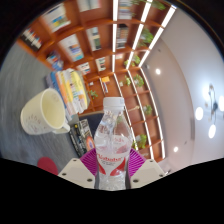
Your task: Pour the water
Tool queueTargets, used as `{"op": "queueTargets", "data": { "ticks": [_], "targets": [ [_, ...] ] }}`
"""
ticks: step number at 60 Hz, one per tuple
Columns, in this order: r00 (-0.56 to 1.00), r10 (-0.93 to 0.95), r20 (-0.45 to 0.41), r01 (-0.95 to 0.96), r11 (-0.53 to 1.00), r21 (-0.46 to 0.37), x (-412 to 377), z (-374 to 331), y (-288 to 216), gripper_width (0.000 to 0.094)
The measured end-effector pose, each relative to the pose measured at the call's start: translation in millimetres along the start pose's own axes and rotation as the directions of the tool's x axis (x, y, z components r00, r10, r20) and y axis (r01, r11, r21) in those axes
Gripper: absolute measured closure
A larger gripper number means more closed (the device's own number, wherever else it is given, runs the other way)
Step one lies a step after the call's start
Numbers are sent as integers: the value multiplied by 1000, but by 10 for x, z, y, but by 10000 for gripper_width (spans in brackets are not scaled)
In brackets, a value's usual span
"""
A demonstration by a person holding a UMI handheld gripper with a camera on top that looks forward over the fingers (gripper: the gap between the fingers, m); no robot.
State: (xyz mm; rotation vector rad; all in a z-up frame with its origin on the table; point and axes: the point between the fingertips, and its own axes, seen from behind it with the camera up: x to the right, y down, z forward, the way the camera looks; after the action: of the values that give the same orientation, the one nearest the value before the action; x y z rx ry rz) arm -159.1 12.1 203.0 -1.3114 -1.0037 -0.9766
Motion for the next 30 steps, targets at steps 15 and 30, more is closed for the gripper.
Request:
{"op": "queueTargets", "data": {
  "ticks": [15,30],
  "targets": [
    [565,809,163,-812,580,-63,-155,-100,180,555],
    [218,951,218,-963,245,-108,-444,-44,299,554]
  ]
}}
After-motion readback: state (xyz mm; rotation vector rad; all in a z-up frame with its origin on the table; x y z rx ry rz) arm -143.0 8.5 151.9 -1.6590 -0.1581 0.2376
